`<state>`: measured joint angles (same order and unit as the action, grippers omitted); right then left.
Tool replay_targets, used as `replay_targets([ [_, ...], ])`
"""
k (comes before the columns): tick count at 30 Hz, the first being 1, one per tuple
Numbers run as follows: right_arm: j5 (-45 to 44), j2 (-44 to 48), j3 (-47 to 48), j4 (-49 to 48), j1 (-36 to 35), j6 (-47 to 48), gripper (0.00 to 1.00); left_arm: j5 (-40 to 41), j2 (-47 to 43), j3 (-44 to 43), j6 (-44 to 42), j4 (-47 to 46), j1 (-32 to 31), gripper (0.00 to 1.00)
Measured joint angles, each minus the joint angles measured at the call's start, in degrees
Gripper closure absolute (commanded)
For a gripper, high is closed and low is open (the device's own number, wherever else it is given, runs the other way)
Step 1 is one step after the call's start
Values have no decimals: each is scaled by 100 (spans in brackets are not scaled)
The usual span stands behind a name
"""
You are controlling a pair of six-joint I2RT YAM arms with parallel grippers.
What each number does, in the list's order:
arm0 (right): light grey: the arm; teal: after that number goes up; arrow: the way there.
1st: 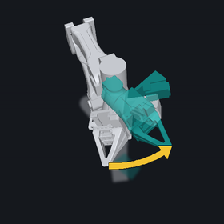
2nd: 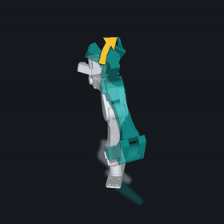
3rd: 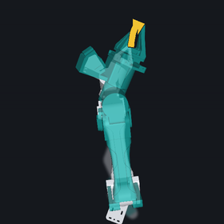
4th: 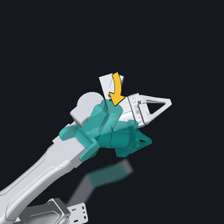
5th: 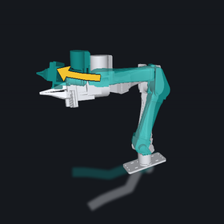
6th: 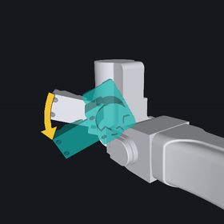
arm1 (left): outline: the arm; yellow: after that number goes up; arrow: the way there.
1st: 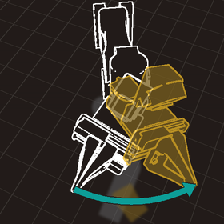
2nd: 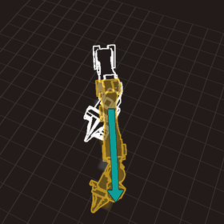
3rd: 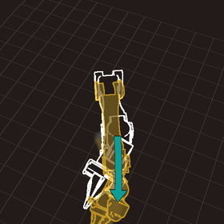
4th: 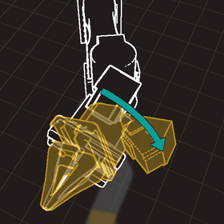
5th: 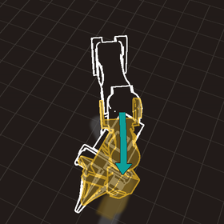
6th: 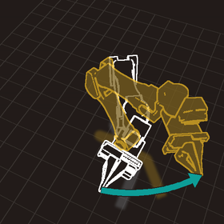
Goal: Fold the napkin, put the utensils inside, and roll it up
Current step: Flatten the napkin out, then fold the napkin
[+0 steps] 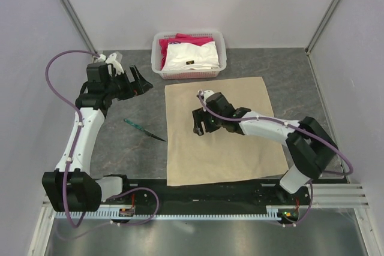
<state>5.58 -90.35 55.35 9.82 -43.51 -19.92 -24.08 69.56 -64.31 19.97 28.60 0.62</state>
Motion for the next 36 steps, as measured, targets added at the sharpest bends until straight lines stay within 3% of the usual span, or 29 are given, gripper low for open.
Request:
replay_targets([
  [7, -706, -999, 286, -138, -118, -133, 23, 0, -13, 0, -4, -24, 0, 0],
  [22, -1956, -2011, 1351, 140, -131, -199, 23, 0, -15, 0, -11, -42, 0, 0],
  [36, -2072, -2186, 1843, 562, -168, 48, 27, 15, -44, 0, -13, -39, 0, 0],
])
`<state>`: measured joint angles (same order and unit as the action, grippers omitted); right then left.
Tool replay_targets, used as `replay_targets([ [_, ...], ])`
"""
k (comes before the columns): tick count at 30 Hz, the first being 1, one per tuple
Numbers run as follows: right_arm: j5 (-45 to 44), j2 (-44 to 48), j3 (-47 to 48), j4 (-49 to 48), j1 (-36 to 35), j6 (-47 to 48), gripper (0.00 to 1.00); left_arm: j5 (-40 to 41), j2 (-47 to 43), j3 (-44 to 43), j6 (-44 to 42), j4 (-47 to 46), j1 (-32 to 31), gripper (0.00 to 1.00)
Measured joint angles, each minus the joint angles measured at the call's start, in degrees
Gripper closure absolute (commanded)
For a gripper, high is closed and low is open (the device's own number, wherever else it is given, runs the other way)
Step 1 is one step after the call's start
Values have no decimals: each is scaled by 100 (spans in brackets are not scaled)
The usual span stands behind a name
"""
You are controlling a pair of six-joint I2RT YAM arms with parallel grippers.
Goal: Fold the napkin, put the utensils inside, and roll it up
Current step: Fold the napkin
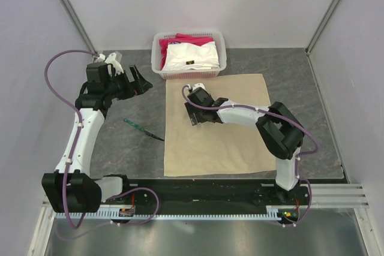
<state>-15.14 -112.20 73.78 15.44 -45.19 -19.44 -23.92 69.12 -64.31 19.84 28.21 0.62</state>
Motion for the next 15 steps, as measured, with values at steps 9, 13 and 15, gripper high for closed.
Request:
replay_targets([
  [9, 188, 1115, 37, 299, -1812, 304, 39, 66, -256, 90, 15, -160, 737, 0],
  [13, 260, 837, 87, 337, -2785, 199, 46, -79, -223, 195, 114, -280, 1513, 0],
  [15, 275, 595, 157, 372, -3119, 142, 47, -81, -223, 223, 131, -295, 1628, 0],
])
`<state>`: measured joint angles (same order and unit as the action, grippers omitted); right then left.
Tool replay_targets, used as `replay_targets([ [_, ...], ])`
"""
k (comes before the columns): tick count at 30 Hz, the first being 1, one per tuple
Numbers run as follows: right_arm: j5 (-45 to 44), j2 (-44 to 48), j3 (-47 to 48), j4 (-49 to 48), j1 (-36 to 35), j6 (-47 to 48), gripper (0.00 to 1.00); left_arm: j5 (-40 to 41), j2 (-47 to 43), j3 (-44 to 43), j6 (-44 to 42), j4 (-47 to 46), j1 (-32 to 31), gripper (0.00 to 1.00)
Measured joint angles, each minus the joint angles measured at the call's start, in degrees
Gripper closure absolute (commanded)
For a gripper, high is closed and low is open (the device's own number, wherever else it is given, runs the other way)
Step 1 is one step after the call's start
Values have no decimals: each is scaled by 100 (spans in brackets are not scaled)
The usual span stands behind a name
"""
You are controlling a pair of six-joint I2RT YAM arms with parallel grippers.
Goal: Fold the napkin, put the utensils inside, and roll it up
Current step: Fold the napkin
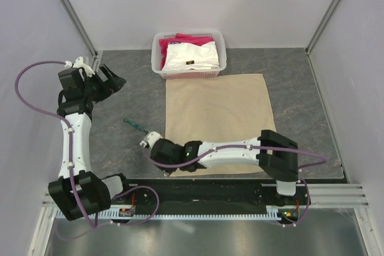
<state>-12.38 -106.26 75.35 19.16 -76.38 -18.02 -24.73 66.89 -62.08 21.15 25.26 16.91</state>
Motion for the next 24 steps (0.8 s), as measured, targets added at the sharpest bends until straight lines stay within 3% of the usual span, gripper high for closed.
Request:
replay_targets([
  [7, -63, -577, 240, 160, -564, -111, 51, -109, 0, 57, 13, -35, 17, 0],
  [24, -267, -903, 527, 302, -584, -125, 58, -286, 0, 59, 50, -59, 17, 0],
])
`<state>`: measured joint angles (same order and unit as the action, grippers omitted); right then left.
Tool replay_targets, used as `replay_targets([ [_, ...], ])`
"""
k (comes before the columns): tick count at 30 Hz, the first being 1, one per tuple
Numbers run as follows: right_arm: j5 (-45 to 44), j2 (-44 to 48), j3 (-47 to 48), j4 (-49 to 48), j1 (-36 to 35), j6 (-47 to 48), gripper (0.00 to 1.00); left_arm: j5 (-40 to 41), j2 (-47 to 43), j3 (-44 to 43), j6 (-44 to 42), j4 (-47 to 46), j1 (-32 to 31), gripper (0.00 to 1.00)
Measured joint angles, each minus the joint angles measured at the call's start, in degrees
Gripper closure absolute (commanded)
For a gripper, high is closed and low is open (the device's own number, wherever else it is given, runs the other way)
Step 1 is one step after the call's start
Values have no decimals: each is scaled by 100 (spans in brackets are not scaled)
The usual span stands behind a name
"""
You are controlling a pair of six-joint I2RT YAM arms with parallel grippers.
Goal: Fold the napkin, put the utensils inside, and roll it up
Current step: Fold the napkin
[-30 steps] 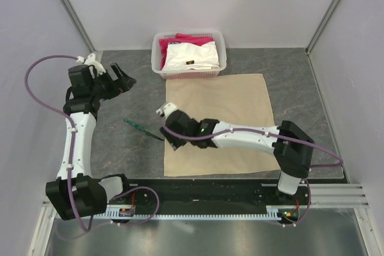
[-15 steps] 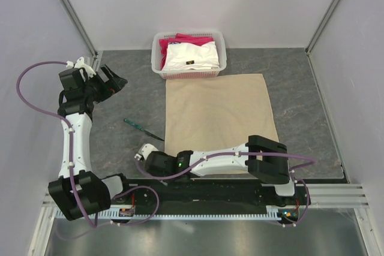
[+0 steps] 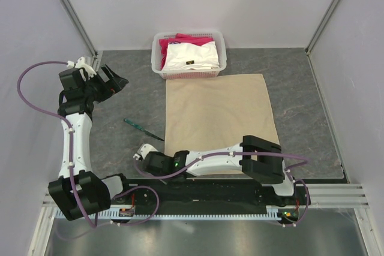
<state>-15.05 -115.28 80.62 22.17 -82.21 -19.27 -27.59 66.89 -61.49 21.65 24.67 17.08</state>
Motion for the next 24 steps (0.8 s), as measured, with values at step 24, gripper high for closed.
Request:
replay_targets([
  [24, -129, -267, 184, 146, -50, -61, 92, -107, 0, 2, 2, -103, 0, 0],
])
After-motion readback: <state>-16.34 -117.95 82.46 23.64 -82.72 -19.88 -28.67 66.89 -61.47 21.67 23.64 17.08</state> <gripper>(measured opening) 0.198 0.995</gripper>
